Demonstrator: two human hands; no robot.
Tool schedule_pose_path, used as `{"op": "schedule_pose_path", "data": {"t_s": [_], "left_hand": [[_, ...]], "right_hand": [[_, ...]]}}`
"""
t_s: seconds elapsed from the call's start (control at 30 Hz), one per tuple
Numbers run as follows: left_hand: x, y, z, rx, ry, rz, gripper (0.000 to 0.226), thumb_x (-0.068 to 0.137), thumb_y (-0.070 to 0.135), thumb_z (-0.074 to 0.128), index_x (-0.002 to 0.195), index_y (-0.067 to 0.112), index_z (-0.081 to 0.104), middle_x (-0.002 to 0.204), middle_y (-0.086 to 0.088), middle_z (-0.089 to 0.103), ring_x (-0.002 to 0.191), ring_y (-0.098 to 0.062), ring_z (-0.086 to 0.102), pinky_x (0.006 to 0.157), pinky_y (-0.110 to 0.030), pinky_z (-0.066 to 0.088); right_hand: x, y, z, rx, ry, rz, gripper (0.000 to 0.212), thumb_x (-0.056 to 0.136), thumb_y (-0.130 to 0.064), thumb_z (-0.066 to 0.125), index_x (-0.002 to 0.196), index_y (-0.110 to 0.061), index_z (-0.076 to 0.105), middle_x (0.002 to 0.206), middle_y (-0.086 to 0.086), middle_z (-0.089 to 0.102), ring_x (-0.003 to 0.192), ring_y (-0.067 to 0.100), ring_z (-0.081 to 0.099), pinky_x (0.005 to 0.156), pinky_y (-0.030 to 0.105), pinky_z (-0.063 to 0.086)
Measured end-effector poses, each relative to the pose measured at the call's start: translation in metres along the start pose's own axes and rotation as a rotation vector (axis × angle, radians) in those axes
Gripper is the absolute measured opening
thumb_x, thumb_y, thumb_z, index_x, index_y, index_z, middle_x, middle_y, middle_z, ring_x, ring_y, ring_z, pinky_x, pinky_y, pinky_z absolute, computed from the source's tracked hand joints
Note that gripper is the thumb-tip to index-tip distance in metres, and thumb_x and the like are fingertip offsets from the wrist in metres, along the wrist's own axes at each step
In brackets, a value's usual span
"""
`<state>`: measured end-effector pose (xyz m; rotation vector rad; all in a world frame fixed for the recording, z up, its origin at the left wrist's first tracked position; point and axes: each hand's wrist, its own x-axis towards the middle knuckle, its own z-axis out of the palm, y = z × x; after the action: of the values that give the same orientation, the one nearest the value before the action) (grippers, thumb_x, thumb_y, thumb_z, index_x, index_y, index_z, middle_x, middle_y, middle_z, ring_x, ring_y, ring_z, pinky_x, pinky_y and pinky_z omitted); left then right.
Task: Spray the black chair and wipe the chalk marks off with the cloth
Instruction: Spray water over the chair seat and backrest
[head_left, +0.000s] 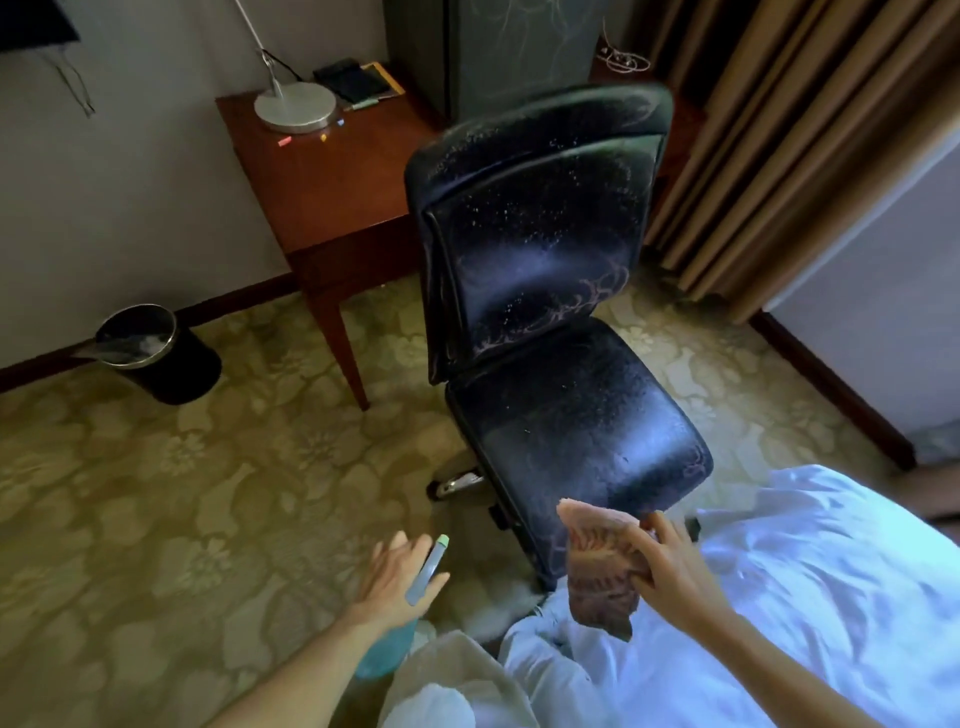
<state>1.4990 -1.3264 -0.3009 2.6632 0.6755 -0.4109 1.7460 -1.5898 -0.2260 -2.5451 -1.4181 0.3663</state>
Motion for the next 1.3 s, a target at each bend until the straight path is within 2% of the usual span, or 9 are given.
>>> {"op": "schedule_pose_path", "data": {"t_s": [0.07, 0.17, 0.3, 0.43, 0.57, 0.73, 0.9, 1.03, 1.3], "left_hand": [[-0.004, -0.004, 0.005, 0.059, 0.008, 0.067, 0.037, 0.081, 0.057, 0.040, 0.081, 0.026, 0.061, 0.070, 0.009, 0.058, 0.065, -0.014, 0.058, 0.057, -0.030, 0.045], [-0.013, -0.006, 0.008, 0.065, -0.045, 0.059, 0.043, 0.093, 0.056, 0.034, 0.109, 0.023, 0.056, 0.101, 0.002, 0.060, 0.097, -0.020, 0.054, 0.086, -0.037, 0.037], [-0.024, -0.018, 0.017, 0.037, -0.116, 0.029, 0.046, 0.094, 0.053, 0.037, 0.118, 0.017, 0.054, 0.112, -0.005, 0.060, 0.111, -0.024, 0.052, 0.100, -0.038, 0.030], [-0.028, -0.039, 0.025, 0.028, -0.080, 0.038, 0.044, 0.092, 0.055, 0.036, 0.106, 0.020, 0.059, 0.101, 0.001, 0.063, 0.100, -0.021, 0.058, 0.094, -0.040, 0.037], [-0.031, -0.058, 0.027, 0.055, -0.009, 0.106, 0.040, 0.081, 0.061, 0.039, 0.080, 0.027, 0.060, 0.067, 0.010, 0.060, 0.062, -0.014, 0.060, 0.059, -0.035, 0.049], [-0.032, -0.075, 0.019, -0.016, 0.129, 0.052, 0.048, 0.083, 0.063, 0.040, 0.097, 0.023, 0.063, 0.080, 0.008, 0.063, 0.070, -0.014, 0.059, 0.063, -0.035, 0.048], [-0.021, -0.089, -0.004, -0.193, 0.250, 0.033, 0.041, 0.085, 0.060, 0.045, 0.096, 0.022, 0.057, 0.081, 0.005, 0.060, 0.073, -0.016, 0.056, 0.064, -0.033, 0.048], [-0.014, -0.101, -0.017, -0.253, 0.349, 0.056, 0.046, 0.091, 0.059, 0.039, 0.102, 0.019, 0.059, 0.088, 0.004, 0.061, 0.075, -0.015, 0.055, 0.067, -0.030, 0.050], [0.010, -0.123, -0.055, -0.317, 0.540, -0.020, 0.031, 0.089, 0.048, 0.049, 0.086, 0.018, 0.054, 0.075, 0.002, 0.053, 0.069, -0.015, 0.049, 0.063, -0.025, 0.041]], "right_hand": [[-0.016, -0.010, 0.003, -0.006, -0.009, 0.044, 0.079, 0.045, 0.001, 0.081, 0.114, -0.024, 0.050, 0.088, 0.006, 0.054, 0.070, 0.028, 0.054, 0.046, 0.026, 0.041], [-0.038, -0.021, 0.009, 0.009, -0.008, 0.108, 0.074, 0.047, 0.002, 0.077, 0.112, -0.024, 0.053, 0.083, -0.001, 0.044, 0.069, 0.023, 0.049, 0.047, 0.023, 0.031], [-0.058, -0.029, 0.024, 0.017, -0.003, 0.236, 0.065, 0.055, -0.001, 0.070, 0.115, -0.023, 0.059, 0.086, -0.006, 0.036, 0.076, 0.017, 0.036, 0.047, 0.029, 0.039], [-0.065, -0.042, 0.032, 0.033, -0.015, 0.264, 0.066, 0.057, 0.000, 0.068, 0.116, -0.026, 0.054, 0.084, -0.005, 0.038, 0.074, 0.019, 0.039, 0.049, 0.031, 0.041], [-0.059, -0.055, 0.039, 0.030, -0.030, 0.292, 0.064, 0.056, 0.000, 0.067, 0.110, -0.030, 0.050, 0.085, -0.005, 0.038, 0.074, 0.019, 0.038, 0.049, 0.032, 0.044], [-0.033, -0.074, 0.039, 0.032, -0.042, 0.220, 0.067, 0.058, 0.000, 0.066, 0.118, -0.028, 0.052, 0.087, -0.006, 0.038, 0.076, 0.018, 0.040, 0.054, 0.025, 0.038], [0.010, -0.097, 0.032, 0.001, -0.050, 0.165, 0.069, 0.058, -0.004, 0.074, 0.116, -0.028, 0.047, 0.091, 0.003, 0.049, 0.077, 0.026, 0.050, 0.051, 0.029, 0.045], [0.043, -0.116, 0.021, -0.008, -0.041, 0.091, 0.072, 0.054, -0.006, 0.082, 0.115, -0.027, 0.049, 0.091, 0.004, 0.052, 0.075, 0.023, 0.051, 0.052, 0.021, 0.039], [0.105, -0.142, 0.006, -0.035, -0.051, -0.026, 0.072, 0.051, -0.010, 0.085, 0.110, -0.028, 0.048, 0.099, 0.006, 0.055, 0.079, 0.026, 0.055, 0.056, 0.028, 0.050]]}}
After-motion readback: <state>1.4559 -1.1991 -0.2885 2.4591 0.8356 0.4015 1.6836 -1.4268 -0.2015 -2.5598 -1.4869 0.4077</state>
